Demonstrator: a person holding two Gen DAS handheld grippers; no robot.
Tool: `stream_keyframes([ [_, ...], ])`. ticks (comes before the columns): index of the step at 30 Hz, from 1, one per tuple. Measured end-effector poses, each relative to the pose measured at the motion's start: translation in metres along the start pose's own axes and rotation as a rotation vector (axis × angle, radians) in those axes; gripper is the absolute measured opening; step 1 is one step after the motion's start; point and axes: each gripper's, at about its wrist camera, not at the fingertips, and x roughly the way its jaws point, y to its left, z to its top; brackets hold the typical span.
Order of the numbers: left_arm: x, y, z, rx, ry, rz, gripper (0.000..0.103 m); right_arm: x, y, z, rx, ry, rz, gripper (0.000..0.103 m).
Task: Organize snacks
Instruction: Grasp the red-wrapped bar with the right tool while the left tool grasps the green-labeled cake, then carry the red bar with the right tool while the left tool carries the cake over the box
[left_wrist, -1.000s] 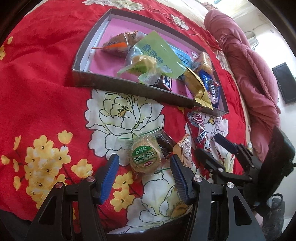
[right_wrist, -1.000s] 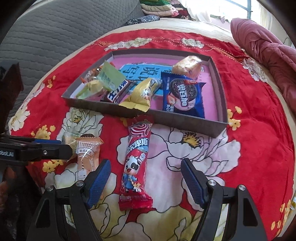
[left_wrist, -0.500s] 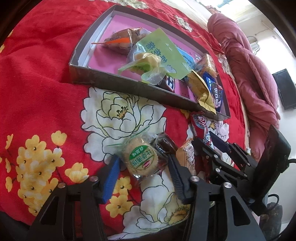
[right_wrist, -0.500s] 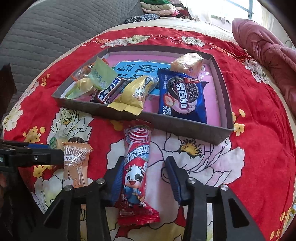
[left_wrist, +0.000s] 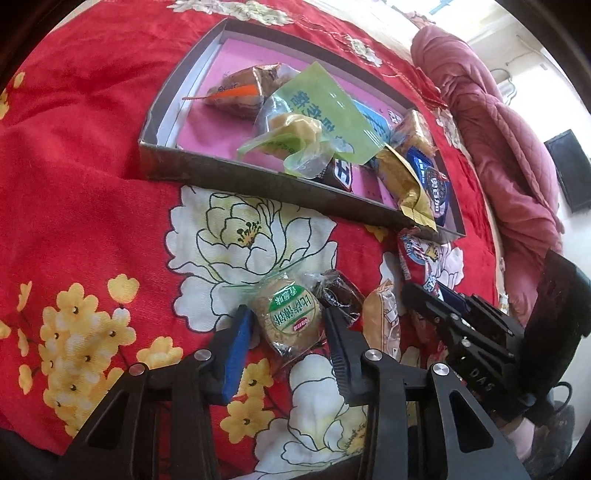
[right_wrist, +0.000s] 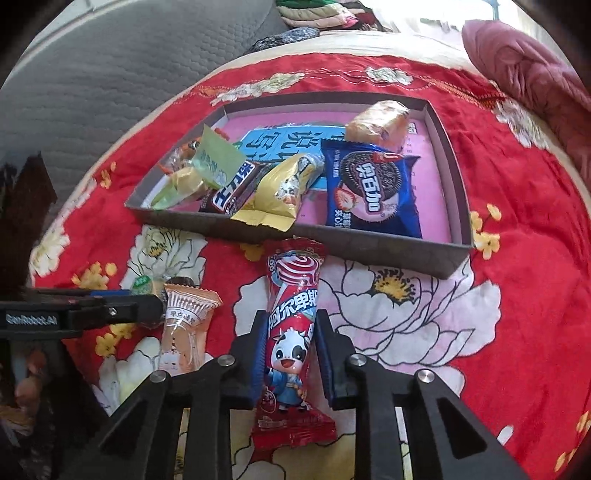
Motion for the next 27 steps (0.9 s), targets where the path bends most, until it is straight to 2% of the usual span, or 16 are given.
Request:
stream_keyframes([
  [11,-0.026,0.005,0.001,-0.012,-0.047,-0.01,0.041,-0.026,-0.01,0.0,0.075,-0.07,0.066,0.025],
  [27,-0.054,-0.007,0.006,0.02,-0.119,0.001,0.041,-0.051,-0.01,0.006,0.073,-0.171,0.101,0.025],
])
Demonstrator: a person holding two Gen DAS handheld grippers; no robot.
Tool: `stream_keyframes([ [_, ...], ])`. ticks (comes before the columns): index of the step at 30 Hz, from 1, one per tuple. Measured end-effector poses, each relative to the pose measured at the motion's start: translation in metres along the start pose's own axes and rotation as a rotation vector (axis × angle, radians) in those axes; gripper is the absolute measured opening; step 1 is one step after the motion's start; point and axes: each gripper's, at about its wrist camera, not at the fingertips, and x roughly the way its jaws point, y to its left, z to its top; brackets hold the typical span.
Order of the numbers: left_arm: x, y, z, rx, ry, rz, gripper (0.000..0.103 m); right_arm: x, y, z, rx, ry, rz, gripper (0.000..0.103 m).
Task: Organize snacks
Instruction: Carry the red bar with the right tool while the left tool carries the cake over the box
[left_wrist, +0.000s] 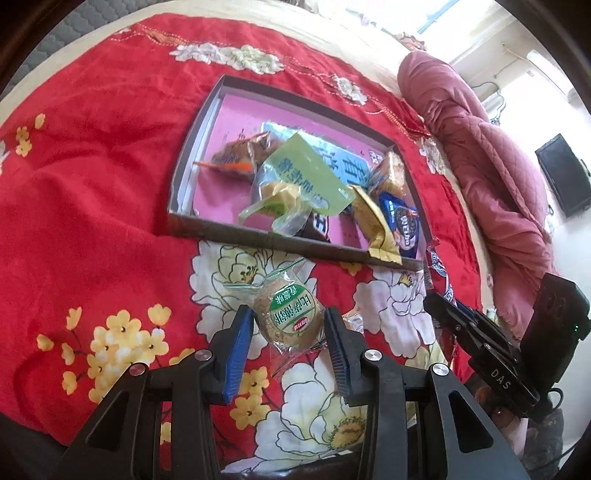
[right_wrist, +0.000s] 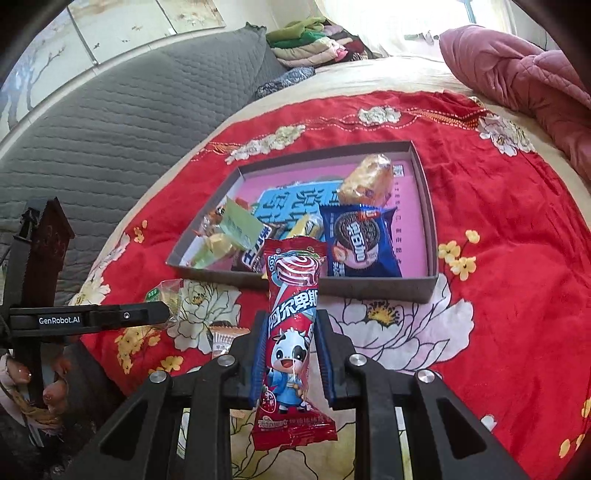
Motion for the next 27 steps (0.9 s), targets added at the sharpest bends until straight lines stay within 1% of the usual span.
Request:
stream_keyframes([
  [15,-0.002,-0.015,0.017,0.029,-0.046,0.009,0.041,-0.005,-0.008,0.011,0.029,-0.045,0.02,0.025],
  [27,-0.002,-0.024,0.031,0.04,-0.074,0.016,0.041,-0.01,-0.02,0.021,0.054,-0.083,0.006,0.025],
])
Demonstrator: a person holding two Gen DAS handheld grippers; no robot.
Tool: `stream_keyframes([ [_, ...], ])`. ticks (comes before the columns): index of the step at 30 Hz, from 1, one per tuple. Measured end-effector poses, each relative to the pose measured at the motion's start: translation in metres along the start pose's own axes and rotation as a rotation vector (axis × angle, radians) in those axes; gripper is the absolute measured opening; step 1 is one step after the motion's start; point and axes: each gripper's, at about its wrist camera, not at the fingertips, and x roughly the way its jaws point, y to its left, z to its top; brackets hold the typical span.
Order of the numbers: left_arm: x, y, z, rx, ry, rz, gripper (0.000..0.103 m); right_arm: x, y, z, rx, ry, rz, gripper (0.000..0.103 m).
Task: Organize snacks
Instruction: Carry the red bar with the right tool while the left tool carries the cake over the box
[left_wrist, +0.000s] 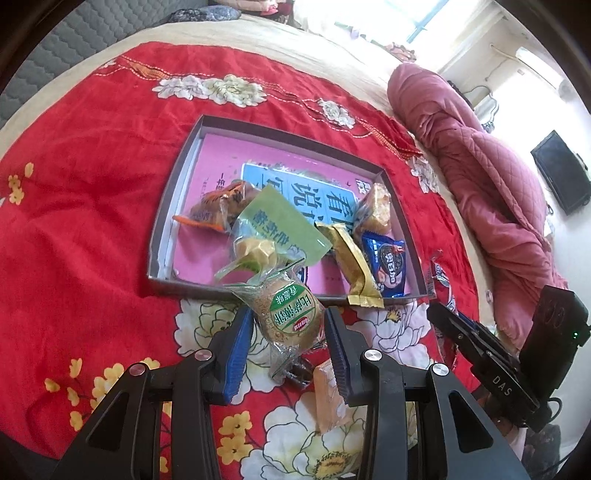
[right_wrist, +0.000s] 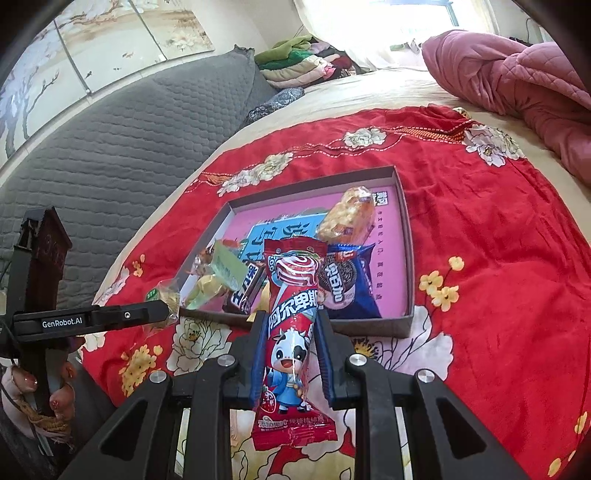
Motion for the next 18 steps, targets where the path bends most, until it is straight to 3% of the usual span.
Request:
stream_keyframes([
  [18,0.011,-0.016,0.018,0.025,-0.009,0.0,0.041,-0.005,-0.007,0.015,-0.017,-0.056,-0.039,0.025],
])
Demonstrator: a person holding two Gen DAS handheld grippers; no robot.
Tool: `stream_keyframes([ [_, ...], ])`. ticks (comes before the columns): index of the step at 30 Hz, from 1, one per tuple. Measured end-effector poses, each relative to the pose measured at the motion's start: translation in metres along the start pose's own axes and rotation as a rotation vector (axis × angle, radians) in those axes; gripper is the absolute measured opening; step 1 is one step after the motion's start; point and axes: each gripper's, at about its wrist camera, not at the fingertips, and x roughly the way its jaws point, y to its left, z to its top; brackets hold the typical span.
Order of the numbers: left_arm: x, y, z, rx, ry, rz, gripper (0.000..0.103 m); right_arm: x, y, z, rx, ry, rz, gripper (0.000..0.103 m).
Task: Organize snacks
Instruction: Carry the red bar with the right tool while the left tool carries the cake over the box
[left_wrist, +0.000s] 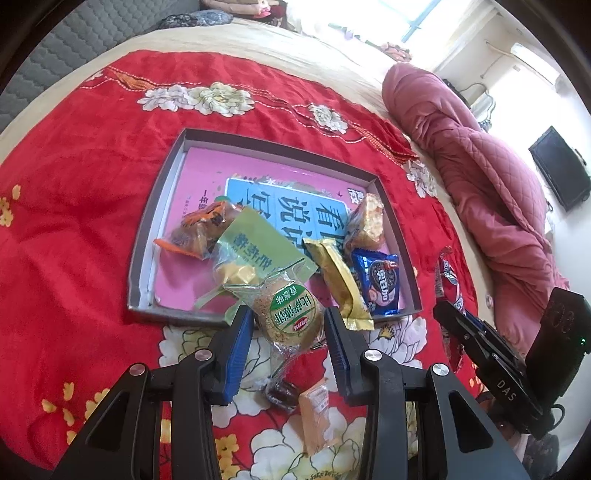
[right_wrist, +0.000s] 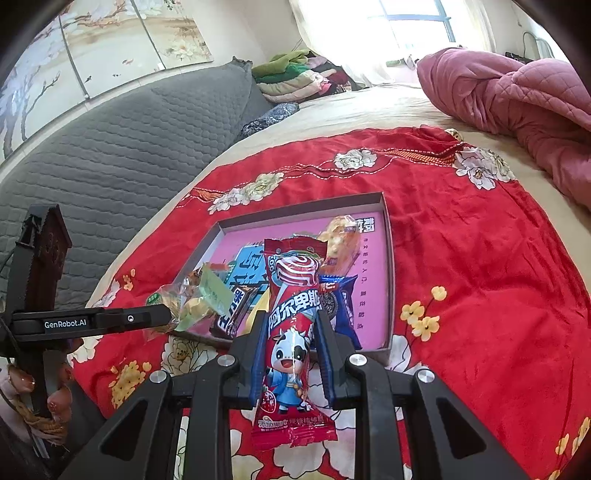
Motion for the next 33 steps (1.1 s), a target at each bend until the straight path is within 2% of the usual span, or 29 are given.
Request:
stream_keyframes([
  [20,0.038,-0.016,0.019,0.017,0.014,0.005,0.041,0.004,-0.015,0.017,0.015,-0.028,-0.028,0.025],
  [29,0.057,-0.023,0.021,0.045,0.027,0.023,0.039,0.011,-0.022,0.025,0.022,-0.037,-0.046,0.025],
  [30,0.058,-0.025,0.021,0.049,0.028,0.024,0.036,0.012,-0.023,0.025,0.022,-0.037,-0.048,0.025],
  [33,0.062,-0.028,0.022,0.058,0.031,0.025,0.035,0.016,-0.025,0.027,0.023,-0.032,-0.053,0.025],
])
